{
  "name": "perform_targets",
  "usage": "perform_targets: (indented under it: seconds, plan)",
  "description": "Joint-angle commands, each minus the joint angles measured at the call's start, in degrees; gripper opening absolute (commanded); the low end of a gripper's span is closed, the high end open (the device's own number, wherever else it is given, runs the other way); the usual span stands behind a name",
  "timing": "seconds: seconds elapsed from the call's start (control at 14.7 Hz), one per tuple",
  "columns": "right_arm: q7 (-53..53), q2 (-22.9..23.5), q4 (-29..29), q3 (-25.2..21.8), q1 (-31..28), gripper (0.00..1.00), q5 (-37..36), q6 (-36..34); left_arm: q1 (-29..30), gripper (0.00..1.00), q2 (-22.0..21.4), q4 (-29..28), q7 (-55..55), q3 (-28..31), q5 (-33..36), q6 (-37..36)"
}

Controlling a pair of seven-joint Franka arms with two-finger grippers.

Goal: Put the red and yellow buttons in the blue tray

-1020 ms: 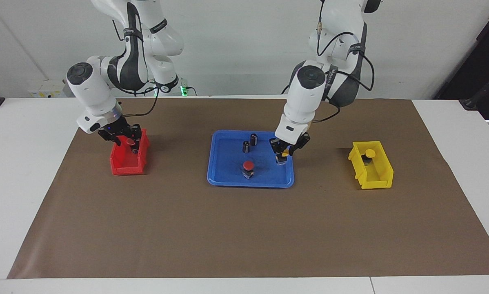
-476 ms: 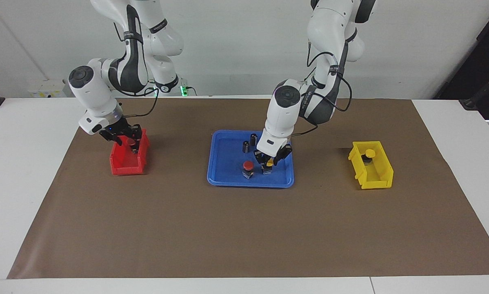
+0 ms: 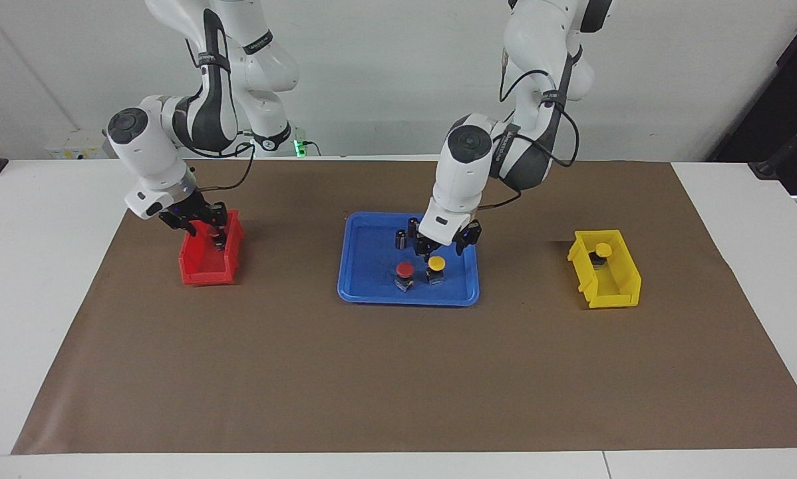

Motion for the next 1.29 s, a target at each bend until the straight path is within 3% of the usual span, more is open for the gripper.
perform_targets:
  seconds: [0.0,0.2,0.34,0.54,0.75,0.95,1.09,1.22]
  plan:
    - [-1.5,-1.9,-2.3,0.6,-0.9,0.68,0.4,1.6,6.4,1.0,-6.3,0.7,11.0,0.9,-0.1,-10.7]
    - [-1.5,-2.2,-2.8,0.6,-0.9,0.68,0.4,1.6,18.0,1.0,-12.6,1.0,29.8,1.5,1.3,-16.9]
    - [-1.8,-2.4,-3.2,0.6,-1.0,0.68,0.4,1.6,24.3,1.0,-14.4,1.4,38.2,1.5,1.3,-18.4]
    - [-1.8,-2.6,-3.6,0.6,-1.0,0.68,0.4,2.0,28.3,1.0,-14.9,0.4,40.8,1.5,1.4,-16.9]
    - [-1.8,-2.7,-4.0,0.6,-1.0,0.68,0.4,2.1,29.6,1.0,-16.9,-9.9,40.8,1.5,1.5,-3.8]
    - [-1.8,-2.7,-4.4,0.6,-1.0,0.65,0.4,2.9,31.9,0.99,-13.5,-15.8,42.9,1.5,1.5,5.2]
    - [-1.8,-2.8,-4.4,0.6,-0.9,0.62,0.4,3.0,33.2,0.63,-12.3,-16.9,44.4,1.5,1.5,6.4]
    - [-1.8,-2.8,-4.4,0.6,-0.8,0.61,0.4,3.0,33.8,0.59,-11.7,-17.9,45.0,1.5,1.5,7.6]
